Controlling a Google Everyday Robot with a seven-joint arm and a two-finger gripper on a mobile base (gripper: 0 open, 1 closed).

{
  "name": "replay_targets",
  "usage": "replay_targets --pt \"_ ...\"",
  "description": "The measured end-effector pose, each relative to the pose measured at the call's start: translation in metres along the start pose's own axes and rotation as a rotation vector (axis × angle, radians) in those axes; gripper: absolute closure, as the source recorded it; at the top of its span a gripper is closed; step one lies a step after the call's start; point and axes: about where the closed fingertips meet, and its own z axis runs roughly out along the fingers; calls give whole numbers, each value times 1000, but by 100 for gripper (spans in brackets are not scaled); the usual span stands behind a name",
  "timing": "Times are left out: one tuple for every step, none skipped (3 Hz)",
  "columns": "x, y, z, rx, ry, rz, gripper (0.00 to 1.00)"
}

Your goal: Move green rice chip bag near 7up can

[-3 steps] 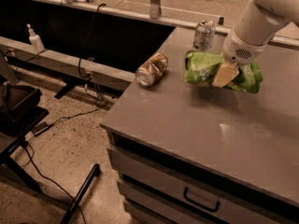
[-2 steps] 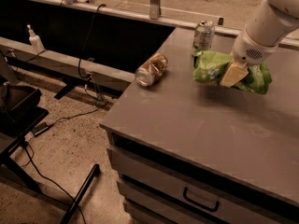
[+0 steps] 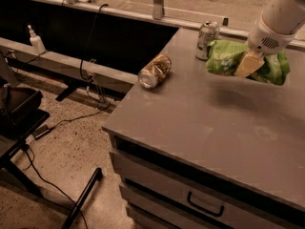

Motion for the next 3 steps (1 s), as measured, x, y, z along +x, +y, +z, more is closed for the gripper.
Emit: replay_targets --pt "13 -20 -3 12 15 46 100" --pt "27 -51 1 47 -1 96 100" --pt "38 -78 6 86 -28 131 100"
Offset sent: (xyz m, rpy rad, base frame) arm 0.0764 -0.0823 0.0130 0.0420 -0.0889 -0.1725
